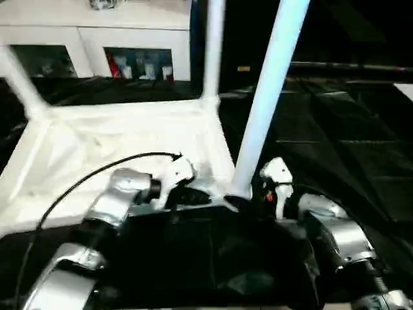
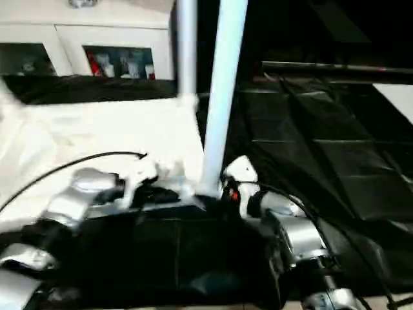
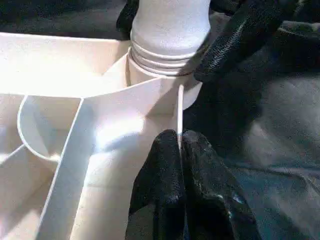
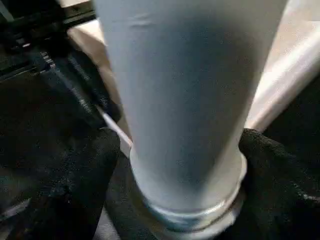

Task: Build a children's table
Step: Rotate leg to tighten

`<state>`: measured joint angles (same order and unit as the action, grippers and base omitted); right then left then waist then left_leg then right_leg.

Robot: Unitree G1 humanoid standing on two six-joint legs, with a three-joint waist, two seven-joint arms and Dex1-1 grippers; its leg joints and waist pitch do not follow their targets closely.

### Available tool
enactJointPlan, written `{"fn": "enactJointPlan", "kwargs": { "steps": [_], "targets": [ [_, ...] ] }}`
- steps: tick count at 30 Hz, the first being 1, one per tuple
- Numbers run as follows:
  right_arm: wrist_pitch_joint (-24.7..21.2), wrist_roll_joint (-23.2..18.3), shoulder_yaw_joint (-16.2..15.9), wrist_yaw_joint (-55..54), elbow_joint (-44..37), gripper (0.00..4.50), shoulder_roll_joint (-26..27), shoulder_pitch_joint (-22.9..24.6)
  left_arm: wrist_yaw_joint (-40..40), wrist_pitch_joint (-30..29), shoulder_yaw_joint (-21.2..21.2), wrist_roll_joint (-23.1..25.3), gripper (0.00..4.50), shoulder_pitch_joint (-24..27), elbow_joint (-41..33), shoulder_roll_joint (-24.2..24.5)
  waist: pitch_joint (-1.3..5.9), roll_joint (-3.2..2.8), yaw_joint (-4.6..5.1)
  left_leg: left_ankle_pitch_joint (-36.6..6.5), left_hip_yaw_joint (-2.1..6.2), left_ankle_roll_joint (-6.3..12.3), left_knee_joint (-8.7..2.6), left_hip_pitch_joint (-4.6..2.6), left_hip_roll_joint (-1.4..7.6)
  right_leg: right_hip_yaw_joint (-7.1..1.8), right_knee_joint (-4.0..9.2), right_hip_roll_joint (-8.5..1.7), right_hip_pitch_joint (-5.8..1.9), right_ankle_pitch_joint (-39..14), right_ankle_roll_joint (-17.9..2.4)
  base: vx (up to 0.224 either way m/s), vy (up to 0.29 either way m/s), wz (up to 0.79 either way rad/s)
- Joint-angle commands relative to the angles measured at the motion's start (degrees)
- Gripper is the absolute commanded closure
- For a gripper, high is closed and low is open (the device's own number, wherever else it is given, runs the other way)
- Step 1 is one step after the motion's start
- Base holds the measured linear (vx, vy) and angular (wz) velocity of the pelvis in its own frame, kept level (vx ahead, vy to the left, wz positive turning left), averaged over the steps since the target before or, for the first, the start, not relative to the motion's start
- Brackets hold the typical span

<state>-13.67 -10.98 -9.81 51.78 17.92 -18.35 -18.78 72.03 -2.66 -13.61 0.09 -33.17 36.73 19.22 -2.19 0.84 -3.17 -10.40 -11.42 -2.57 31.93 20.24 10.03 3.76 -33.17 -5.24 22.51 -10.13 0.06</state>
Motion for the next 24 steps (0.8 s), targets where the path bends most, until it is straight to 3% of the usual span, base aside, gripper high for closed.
{"fn": "enactJointPlan", "kwargs": {
  "steps": [1,5,10,16,20,24],
  "targets": [
    [-0.9,-0.14,-0.84,1.64,-0.76,0.7,-0.78,-0.05,1.28,-0.67,0.19,-1.58,4.5,1.92,1.37,0.49,2.87,0.85,-0.28,-11.19,1.38,3.99,-3.3,-0.04,3.53,-2.66,3.23,-3.72,-2.2,-12.11,-13.18,0.0,0.0,0.0],
    [-0.33,-0.02,-1.08,1.43,0.79,0.7,-0.59,-0.77,1.47,-0.67,0.73,-1.82,4.5,2.64,1.05,1.95,2.83,1.0,-0.26,-11.1,1.19,3.87,-3.18,-0.06,3.44,-2.71,3.15,-3.77,-2.2,-11.49,-13.82,0.0,0.0,0.0],
    [-0.38,0.39,-1.49,1.54,1.09,1.16,0.13,-0.71,2.08,-1.11,0.88,-2.17,4.5,2.93,0.54,2.23,2.66,1.11,-0.14,-12.8,1.33,2.68,-3.34,-0.05,3.35,-2.76,3.64,-3.85,-2.13,-17.12,-11.81,0.0,0.0,0.0],
    [-0.3,0.06,-1.4,1.74,1.1,1.69,0.38,-0.81,2.29,-1.39,0.77,-2.45,4.5,3.05,0.24,2.45,2.79,0.98,-0.08,-11.97,1.27,2.79,-3.22,-0.16,3.32,-2.77,3.37,-3.72,-2.15,-14.57,-12.48,0.0,0.0,0.0],
    [-0.16,0.25,-1.36,0.99,1.07,1.72,0.67,-0.42,2.34,-1.71,0.32,-2.56,4.5,3.33,-0.42,2.46,2.86,0.94,-0.03,-11.32,1.24,3.05,-3.11,-0.09,3.29,-2.75,3.22,-3.68,-2.27,-13.17,-13.01,0.0,0.0,0.0],
    [0.62,2.31,-0.38,-5.02,2.7,1.75,2.43,0.08,-2.47,-1.64,0.04,-1.02,4.5,2.84,0.54,0.43,2.77,0.7,0.24,-12.01,1.22,2.55,-3.16,-0.15,3.3,-2.77,3.3,-3.62,-2.08,-13.21,-13.43,0.0,0.0,0.0]
  ]
}}
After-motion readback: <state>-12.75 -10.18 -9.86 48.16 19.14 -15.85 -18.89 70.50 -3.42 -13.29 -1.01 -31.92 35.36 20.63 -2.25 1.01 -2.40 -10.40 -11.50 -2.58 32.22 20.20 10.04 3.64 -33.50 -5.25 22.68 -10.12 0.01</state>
